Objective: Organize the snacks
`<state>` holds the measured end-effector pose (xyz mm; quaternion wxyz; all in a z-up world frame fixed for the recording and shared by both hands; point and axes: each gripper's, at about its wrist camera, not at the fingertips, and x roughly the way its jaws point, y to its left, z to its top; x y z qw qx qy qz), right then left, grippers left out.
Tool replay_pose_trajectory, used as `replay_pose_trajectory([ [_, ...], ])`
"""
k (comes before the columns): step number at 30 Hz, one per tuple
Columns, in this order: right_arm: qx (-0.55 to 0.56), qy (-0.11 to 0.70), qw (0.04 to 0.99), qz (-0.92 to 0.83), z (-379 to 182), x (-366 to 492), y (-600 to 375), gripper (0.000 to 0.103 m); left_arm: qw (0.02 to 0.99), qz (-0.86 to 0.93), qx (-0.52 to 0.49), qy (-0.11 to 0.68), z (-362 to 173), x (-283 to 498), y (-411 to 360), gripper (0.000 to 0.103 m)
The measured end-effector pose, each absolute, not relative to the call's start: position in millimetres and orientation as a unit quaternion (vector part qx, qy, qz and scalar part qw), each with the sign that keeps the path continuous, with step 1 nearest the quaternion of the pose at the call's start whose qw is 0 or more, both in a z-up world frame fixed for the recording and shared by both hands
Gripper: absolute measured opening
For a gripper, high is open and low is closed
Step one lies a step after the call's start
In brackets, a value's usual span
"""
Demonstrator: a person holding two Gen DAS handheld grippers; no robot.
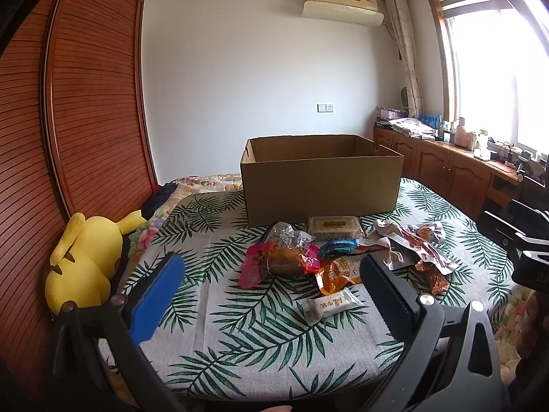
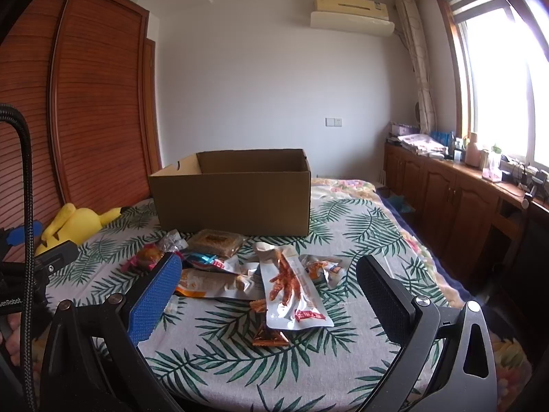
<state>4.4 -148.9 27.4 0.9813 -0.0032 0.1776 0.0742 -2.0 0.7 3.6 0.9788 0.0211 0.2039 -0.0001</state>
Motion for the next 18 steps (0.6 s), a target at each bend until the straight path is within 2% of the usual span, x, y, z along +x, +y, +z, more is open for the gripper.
replay_pose_trajectory([
  [18, -0.002, 0.175, 0.982, 0.073, 29.9, 3.7, -151.0, 0.103, 0.98, -0.001, 0.023, 0.2, 7.7, -2.6, 0.9, 0.103],
])
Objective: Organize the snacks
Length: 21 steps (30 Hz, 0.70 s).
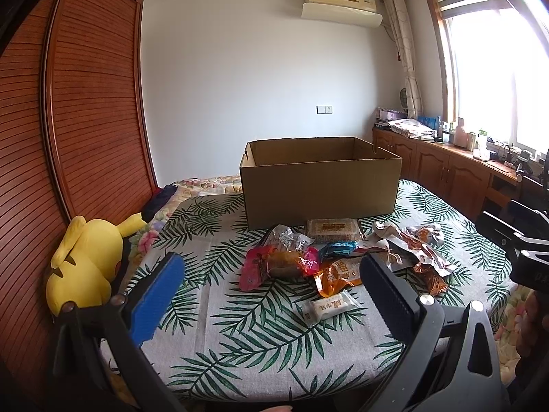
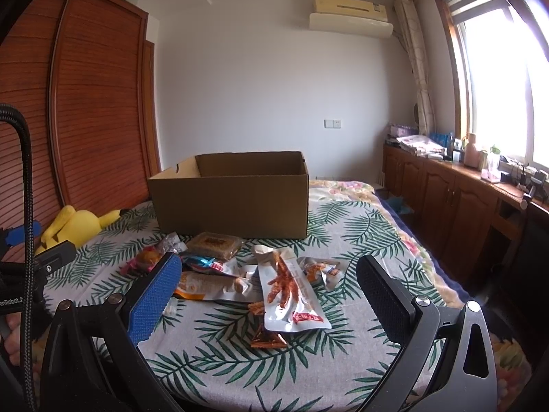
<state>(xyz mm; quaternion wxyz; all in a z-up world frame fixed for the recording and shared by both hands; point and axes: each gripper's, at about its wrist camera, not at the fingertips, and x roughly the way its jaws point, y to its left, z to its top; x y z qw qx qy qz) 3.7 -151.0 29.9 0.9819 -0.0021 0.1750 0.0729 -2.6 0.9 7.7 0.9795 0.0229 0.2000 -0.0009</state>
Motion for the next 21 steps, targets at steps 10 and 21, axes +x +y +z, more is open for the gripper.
replay_pose_trajectory([
  [10, -0.001, 0.175, 0.982, 0.073, 30.2, 4.1, -151.5, 0.103, 0.98, -0.003, 0.024, 0.198, 12.2, -5.5, -2.7, 0.103],
  [21, -0.001, 0.175, 0.982, 0.073, 30.2, 3.3, -151.6, 0.103, 0.98, -0.003, 0.024, 0.197, 12.1, -6.5, -2.8, 0.103],
])
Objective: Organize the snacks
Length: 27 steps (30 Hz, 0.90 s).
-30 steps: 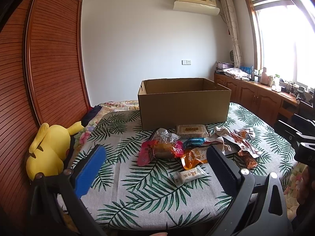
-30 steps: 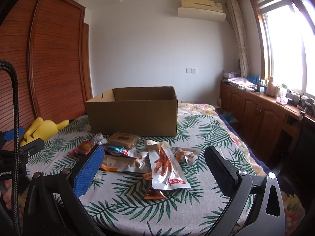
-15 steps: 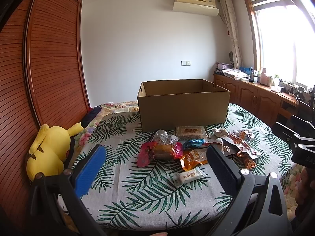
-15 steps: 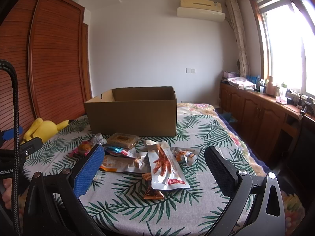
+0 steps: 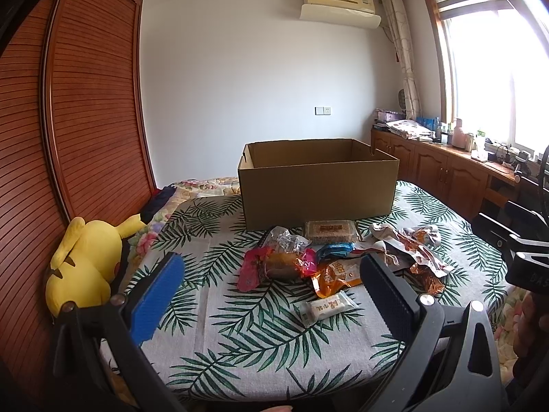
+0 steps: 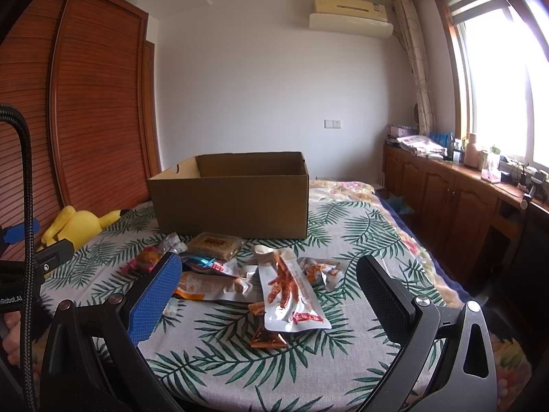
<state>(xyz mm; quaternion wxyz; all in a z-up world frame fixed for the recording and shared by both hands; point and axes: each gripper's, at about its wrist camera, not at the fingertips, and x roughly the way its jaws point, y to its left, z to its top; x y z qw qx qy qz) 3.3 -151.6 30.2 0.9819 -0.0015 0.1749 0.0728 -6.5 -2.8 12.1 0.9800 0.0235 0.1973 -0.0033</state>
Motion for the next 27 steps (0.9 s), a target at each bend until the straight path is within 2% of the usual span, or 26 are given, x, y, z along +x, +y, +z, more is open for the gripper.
replay_pose_trajectory([
  [14, -0.004, 0.183, 0.98, 0.074, 25, 5, -152, 0.103, 0.977, -0.006, 0.023, 0.212, 1, -1, -4, 0.103],
  [27, -0.016, 0.229, 0.97, 0.08, -5, 34, -161, 0.103, 0.964, -0.026, 0.017, 0.266, -35, 32, -2, 0.103],
])
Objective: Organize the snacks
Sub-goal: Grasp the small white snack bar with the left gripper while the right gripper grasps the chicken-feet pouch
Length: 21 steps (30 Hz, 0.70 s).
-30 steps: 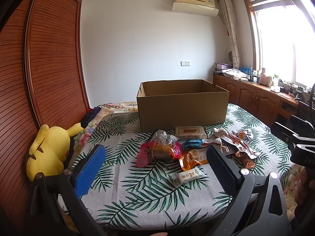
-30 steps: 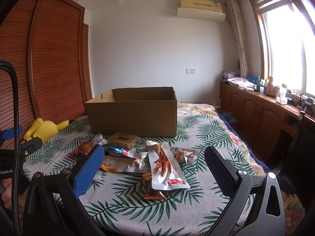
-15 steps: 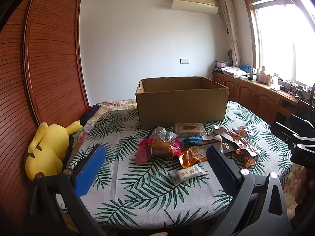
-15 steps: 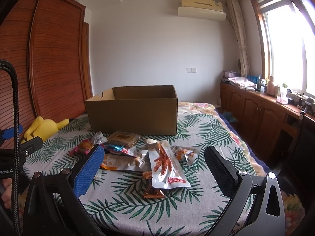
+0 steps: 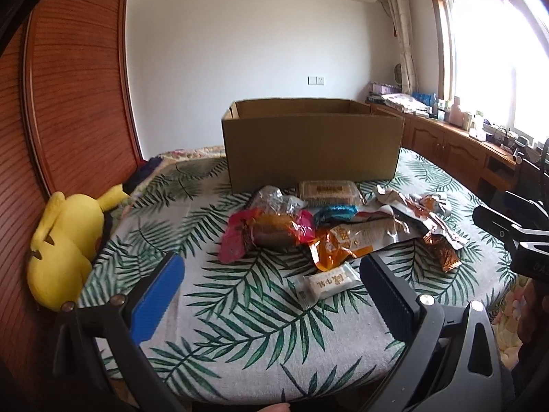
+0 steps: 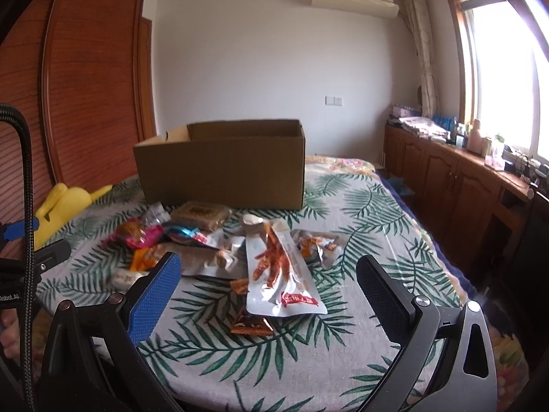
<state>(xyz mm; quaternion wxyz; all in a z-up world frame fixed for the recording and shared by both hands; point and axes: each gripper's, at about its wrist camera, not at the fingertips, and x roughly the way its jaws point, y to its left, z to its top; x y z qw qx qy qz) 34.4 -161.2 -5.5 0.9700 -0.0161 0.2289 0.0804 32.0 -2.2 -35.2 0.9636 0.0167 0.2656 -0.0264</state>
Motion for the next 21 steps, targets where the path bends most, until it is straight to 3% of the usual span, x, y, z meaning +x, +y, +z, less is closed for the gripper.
replay_pose_trajectory([
  [17, -0.034, 0.292, 0.948, 0.124, -27, 87, -170, 0.1, 0.931, -0.127, 0.054, 0.338, -68, 82, -21, 0.096],
  [21, -0.036, 0.304, 0.944, 0.127, -32, 94, -171, 0.1, 0.923, -0.149, 0.07, 0.347, -68, 89, -27, 0.087],
])
